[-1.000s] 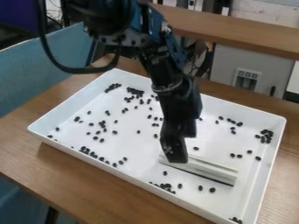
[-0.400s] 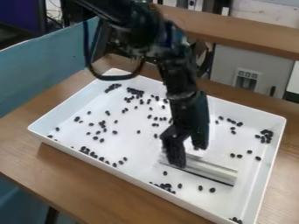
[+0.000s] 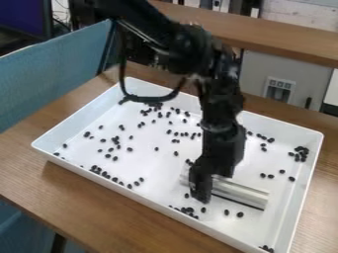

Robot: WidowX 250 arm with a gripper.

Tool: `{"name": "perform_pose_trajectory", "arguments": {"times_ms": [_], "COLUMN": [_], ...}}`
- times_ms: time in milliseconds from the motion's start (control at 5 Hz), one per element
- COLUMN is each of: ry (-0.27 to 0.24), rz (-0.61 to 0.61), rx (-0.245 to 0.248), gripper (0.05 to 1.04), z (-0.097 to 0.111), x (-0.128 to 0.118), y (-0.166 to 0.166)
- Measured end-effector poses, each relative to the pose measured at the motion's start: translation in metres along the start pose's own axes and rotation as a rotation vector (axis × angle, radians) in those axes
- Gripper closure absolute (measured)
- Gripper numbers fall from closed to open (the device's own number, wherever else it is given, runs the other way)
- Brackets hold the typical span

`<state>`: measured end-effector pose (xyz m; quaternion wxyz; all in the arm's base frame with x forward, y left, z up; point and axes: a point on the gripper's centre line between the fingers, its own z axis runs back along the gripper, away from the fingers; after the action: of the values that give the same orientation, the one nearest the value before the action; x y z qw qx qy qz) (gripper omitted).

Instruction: Sweep into pile

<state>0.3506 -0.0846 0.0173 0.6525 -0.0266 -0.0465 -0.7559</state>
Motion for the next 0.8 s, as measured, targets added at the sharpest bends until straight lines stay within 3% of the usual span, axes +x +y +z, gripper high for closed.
{"name": "perform_pose_trajectory", "arguments": {"times_ms": [200, 400, 600, 800], "ry": [0.021, -0.009, 0.014, 0.061], "rz": [0.055, 0.093, 0.18, 0.366], "rx": [0.009, 0.008, 0.024, 0.027], "gripper": [0.421, 0.691, 0.702, 0.702], "z": [-0.001, 0.0, 0.005, 0.011], "x": [-0.001, 0.003, -0.003, -0.009], "y": [0.002, 0.003, 0.008, 0.012]}}
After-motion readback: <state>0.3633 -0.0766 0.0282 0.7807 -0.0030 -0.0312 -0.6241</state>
